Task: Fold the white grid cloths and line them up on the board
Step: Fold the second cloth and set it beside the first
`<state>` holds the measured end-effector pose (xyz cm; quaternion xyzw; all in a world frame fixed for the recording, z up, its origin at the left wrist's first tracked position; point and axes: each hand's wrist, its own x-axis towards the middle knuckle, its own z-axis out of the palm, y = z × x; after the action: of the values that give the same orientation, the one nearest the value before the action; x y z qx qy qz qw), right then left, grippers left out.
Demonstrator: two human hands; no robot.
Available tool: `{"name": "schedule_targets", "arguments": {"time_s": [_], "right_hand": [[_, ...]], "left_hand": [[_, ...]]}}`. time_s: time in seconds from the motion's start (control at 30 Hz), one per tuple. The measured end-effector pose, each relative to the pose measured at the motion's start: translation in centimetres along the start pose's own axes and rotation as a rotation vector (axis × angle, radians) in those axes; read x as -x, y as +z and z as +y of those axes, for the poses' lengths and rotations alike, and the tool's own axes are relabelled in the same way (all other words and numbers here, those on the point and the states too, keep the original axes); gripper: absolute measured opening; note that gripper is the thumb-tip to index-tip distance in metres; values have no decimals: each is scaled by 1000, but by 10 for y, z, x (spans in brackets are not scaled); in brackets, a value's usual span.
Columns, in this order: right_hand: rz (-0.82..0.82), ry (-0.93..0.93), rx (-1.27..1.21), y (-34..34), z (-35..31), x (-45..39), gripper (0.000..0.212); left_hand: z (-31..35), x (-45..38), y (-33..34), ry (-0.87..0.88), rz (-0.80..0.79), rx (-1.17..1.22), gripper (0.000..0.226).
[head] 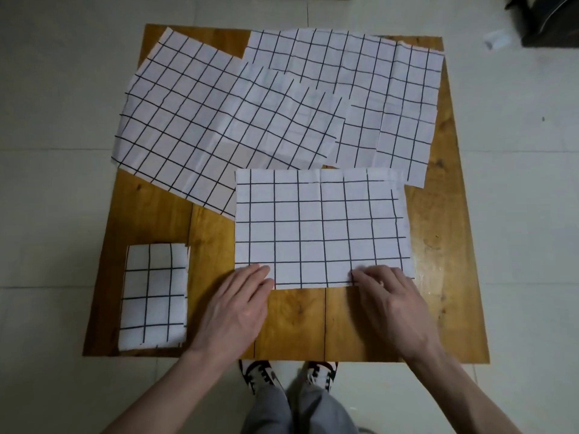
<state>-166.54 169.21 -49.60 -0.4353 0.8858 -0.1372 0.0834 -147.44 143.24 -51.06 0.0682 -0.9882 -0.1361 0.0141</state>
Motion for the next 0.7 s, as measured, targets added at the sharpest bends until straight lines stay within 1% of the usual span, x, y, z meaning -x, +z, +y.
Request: {"name": "schedule_targets", "arguments": {"time_s": [0.07, 0.13, 0.17, 0.27, 0.37, 0.5, 0.7], "right_hand": [[20, 53, -52, 0, -12, 1, 38], [19, 69, -99, 3, -31, 4, 44], [7, 48, -113, 6, -42, 5, 47], [-92, -54, -107, 21, -73, 12, 57], [-180, -58, -86, 32, -87, 19, 71], [-245, -35, -76, 37, -88, 22, 78], [-289, -30, -31, 32, -83, 21, 75]], "left_hand": [[11, 3, 0, -35, -9, -6, 42], [28, 4, 2, -47, -27, -10, 46], [37, 5, 3, -49, -36, -13, 48], [60, 5, 11, -50, -90, -63, 59], [72, 7, 22, -89, -171, -137, 71], [70, 12, 31, -123, -221, -149, 74], [66, 12, 26, -137, -231, -73, 69]]}}
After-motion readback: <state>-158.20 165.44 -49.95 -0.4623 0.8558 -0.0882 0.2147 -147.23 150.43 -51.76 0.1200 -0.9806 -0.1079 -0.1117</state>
